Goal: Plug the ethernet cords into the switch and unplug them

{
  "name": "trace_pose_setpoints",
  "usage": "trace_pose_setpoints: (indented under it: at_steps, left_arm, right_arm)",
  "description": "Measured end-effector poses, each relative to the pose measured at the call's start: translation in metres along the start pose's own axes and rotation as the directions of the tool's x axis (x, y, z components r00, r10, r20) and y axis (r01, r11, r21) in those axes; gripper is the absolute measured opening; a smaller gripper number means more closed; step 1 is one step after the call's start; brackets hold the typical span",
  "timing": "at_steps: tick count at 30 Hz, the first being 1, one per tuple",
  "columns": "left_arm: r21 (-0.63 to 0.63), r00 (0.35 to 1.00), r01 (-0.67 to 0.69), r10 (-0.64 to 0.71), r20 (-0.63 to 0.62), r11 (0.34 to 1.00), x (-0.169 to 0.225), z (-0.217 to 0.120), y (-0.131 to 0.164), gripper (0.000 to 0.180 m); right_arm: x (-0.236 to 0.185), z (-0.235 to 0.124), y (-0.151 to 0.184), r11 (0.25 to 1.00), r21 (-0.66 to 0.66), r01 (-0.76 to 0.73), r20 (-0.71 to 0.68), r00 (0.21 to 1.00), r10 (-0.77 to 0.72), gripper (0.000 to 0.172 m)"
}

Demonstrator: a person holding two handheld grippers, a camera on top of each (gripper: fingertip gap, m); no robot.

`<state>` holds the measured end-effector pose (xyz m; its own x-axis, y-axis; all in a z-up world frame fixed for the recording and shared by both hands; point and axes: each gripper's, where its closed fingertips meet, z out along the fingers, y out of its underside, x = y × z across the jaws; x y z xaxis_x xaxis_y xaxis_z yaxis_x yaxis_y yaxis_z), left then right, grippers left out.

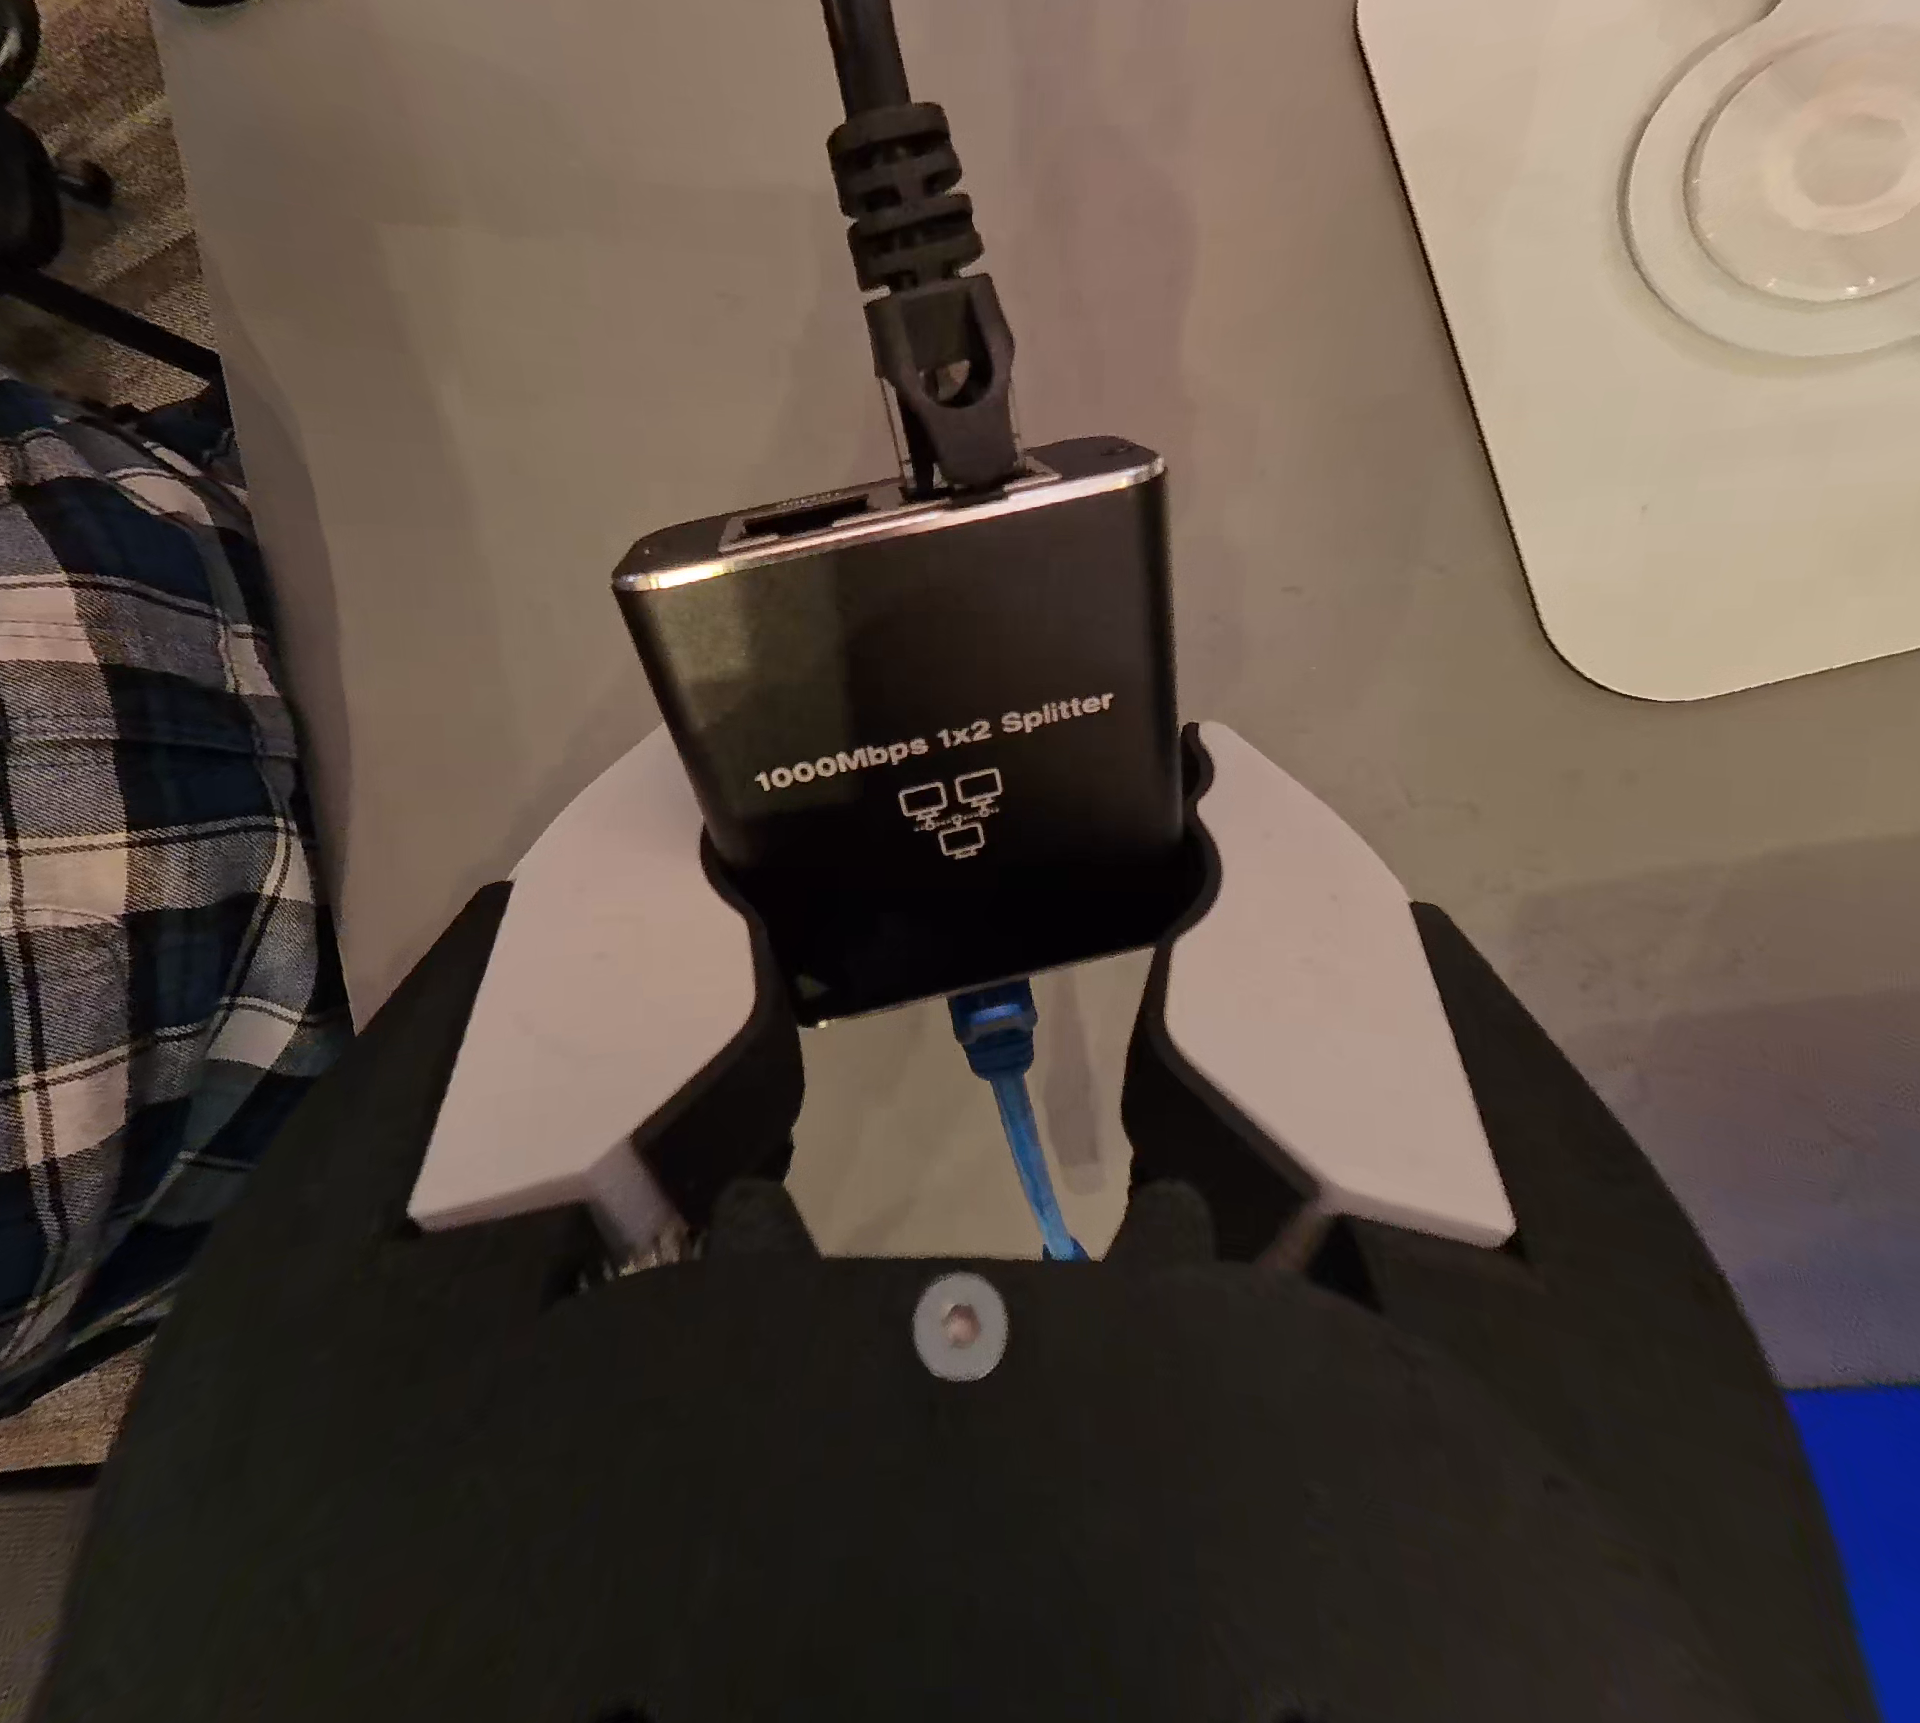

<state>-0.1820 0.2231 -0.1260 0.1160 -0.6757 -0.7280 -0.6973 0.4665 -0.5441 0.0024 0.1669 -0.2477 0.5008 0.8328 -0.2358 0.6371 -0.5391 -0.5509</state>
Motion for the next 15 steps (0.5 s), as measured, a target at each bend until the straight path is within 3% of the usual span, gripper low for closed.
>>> trace_pose_setpoints:
  at_steps: [7,11,15]
  left_arm:
    - [-0.025,0.999,-0.018,0.017,-0.035,1.000,0.007,0.005,0.002,0.009]
    - [-0.049,0.981,0.050,-0.058,-0.187,0.998,0.026,0.011,0.004,0.009]
    - [-0.085,0.898,0.162,-0.182,-0.400,0.983,0.054,0.020,0.004,0.009]
  right_arm:
    - [0.001,0.000,0.000,1.000,-0.006,0.006,-0.008,1.000,-0.006,0.079]
    - [0.002,-0.001,-0.002,1.000,-0.006,0.028,-0.028,0.999,-0.028,0.079]
    - [0.003,-0.004,-0.004,0.998,-0.016,0.064,-0.062,0.996,-0.065,0.079]
